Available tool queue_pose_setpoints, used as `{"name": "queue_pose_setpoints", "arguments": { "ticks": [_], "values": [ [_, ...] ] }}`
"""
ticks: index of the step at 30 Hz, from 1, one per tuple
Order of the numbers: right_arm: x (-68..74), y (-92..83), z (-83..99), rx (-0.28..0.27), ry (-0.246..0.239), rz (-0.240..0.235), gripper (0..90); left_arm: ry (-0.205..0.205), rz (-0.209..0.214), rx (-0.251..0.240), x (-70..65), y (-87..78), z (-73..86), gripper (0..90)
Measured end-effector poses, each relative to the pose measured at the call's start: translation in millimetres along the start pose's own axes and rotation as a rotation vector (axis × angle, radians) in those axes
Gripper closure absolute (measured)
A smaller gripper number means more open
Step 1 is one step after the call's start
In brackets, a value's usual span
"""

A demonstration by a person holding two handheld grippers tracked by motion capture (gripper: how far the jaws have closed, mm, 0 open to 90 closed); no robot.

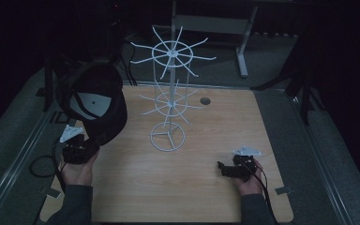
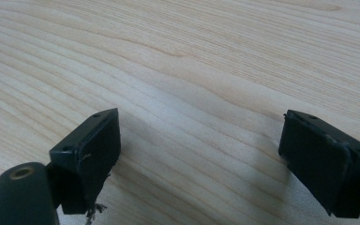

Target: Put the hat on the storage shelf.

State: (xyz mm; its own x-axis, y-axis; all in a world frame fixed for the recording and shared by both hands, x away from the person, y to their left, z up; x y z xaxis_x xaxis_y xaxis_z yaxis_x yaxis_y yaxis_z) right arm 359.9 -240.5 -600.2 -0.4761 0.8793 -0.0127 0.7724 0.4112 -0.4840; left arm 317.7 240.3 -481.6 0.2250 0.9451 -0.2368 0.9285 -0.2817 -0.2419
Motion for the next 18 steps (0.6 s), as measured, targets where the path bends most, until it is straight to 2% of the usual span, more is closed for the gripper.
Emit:
{"name": "queue_pose_setpoints", "arguments": {
  "ticks": [18],
  "values": [
    [-0.1, 0.1, 0.0, -0.002, 0.000, 0.002, 12.7, 0.040, -0.015, -0.011, -6.6, -1.6, -13.5, 86.0]
  ]
}}
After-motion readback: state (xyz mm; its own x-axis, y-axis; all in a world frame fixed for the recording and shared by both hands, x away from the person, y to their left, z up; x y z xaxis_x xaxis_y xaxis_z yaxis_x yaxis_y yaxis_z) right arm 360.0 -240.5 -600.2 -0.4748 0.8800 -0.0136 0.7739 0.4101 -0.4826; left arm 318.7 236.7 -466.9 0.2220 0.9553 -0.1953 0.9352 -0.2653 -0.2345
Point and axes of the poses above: each handheld gripper's, and its own axes: y roughly forward along the jaws, z roughly out of its underside, x roughly to its left, the point moved 5 cm from there along y, roughly forward along the jaws, and after that the axes turned 15 degrees about -x, right-handed, at the moved point
